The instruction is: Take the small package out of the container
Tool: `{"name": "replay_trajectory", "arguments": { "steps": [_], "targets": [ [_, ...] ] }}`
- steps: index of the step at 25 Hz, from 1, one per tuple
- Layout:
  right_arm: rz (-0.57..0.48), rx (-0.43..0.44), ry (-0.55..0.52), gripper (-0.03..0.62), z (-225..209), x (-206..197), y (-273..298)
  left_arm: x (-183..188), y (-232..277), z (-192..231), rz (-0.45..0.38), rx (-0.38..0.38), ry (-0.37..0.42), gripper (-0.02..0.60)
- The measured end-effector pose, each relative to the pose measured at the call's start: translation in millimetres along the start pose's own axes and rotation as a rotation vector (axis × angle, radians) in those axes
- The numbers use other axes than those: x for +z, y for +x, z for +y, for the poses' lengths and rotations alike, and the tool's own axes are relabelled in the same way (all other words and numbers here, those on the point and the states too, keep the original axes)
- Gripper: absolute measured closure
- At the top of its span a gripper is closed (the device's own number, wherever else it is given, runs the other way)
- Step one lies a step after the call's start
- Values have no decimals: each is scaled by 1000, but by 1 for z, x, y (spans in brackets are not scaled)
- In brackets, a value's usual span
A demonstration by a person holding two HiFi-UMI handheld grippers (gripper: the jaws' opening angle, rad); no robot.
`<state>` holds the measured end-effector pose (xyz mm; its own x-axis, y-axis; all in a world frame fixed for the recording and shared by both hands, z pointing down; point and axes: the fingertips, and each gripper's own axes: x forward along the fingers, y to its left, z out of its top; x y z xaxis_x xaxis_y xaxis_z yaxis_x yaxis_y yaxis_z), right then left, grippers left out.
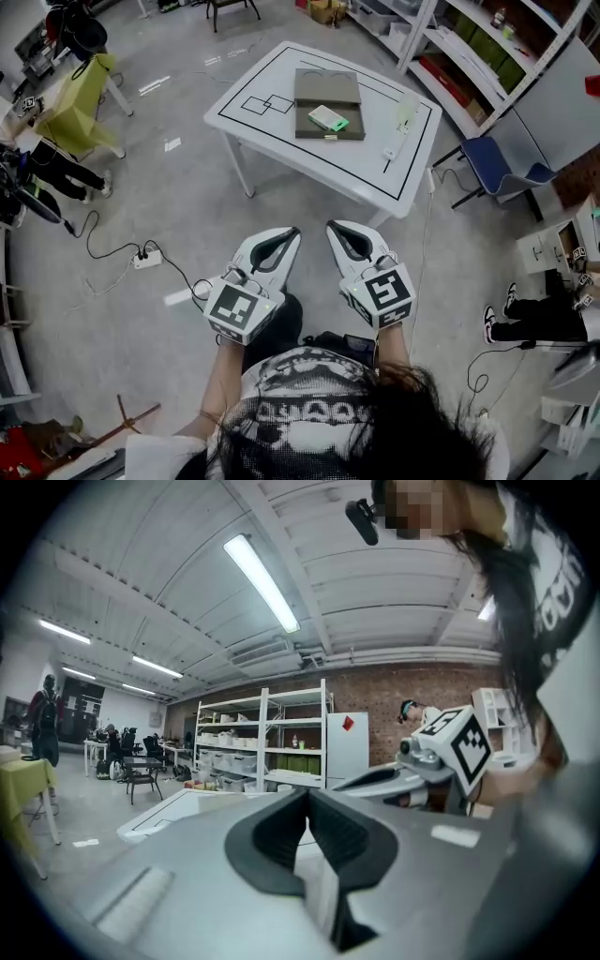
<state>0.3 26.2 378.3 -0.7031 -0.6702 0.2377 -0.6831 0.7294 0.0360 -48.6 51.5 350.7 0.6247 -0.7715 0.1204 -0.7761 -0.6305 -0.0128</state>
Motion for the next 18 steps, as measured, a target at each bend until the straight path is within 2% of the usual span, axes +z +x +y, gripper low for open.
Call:
{"name": "replay_trajectory", "arguments": {
  "steps": [10,18],
  "targets": [
    [35,-69,8,597,-21,24,89,7,24,92,-17,-84,-19,581],
    [53,-108,7,597,-26,36,139,6,37,141,-11,-151,-18,581]
  ]
}}
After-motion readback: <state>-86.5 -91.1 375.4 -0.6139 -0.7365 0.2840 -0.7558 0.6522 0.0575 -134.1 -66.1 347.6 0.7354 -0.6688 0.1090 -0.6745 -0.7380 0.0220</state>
